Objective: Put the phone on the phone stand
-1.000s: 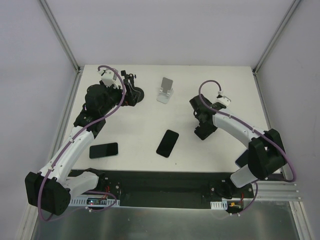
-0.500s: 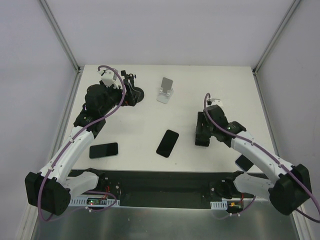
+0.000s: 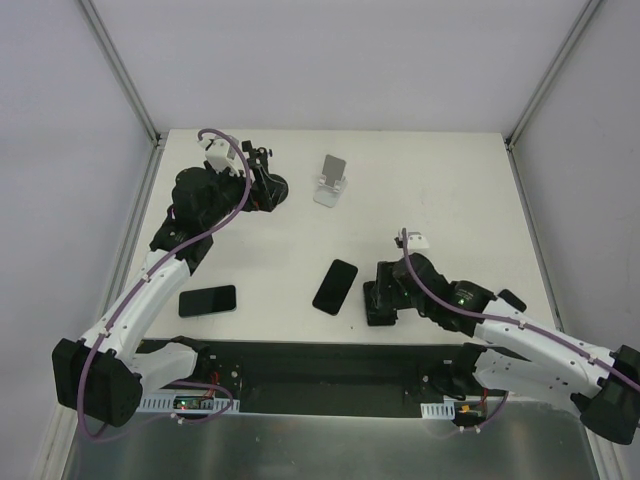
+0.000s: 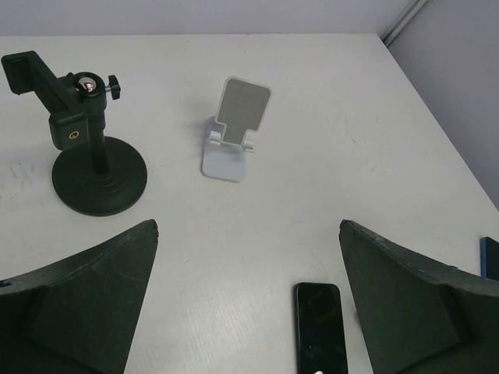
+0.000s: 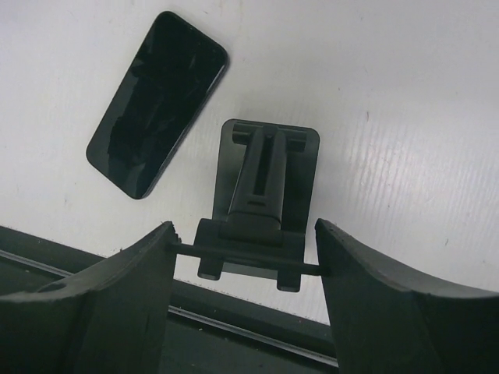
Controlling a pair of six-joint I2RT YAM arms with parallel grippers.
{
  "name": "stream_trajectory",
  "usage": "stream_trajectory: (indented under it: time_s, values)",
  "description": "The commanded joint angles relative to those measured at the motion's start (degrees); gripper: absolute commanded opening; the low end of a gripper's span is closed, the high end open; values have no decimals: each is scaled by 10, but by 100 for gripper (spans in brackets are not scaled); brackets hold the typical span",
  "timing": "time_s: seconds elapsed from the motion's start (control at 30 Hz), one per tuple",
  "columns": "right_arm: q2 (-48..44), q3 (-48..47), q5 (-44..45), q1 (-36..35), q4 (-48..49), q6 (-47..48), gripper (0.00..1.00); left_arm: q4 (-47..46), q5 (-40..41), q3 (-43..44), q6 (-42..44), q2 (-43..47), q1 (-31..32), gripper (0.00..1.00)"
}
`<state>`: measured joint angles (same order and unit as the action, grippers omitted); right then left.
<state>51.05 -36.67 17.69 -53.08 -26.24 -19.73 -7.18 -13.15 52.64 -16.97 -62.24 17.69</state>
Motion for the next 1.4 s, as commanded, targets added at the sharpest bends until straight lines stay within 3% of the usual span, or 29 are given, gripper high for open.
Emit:
stream_trajectory:
  time_s: [0.0,0.77,0.93,1.03,1.17,1.37]
  values:
    - [-15,11,110,-37,-51,-137,1,-30,-14,6,-10,-2,4,99]
    - [-5,5,159,-72,-124,-103,1,-35,-18,3,-10,-3,4,99]
    - [11,-23,240,-69,-213,-247,1,-35,-16,3,-10,-1,3,99]
    - [54,-51,270,-36,-232,-325,1,-38,-21,3,-15,-3,4,99]
    - [128,-122,273,74,-251,-399,1,-39,-22,2,-16,-3,4,99]
    - [222,-231,288,187,-247,-483,1,-39,-10,-4,-13,7,4,99]
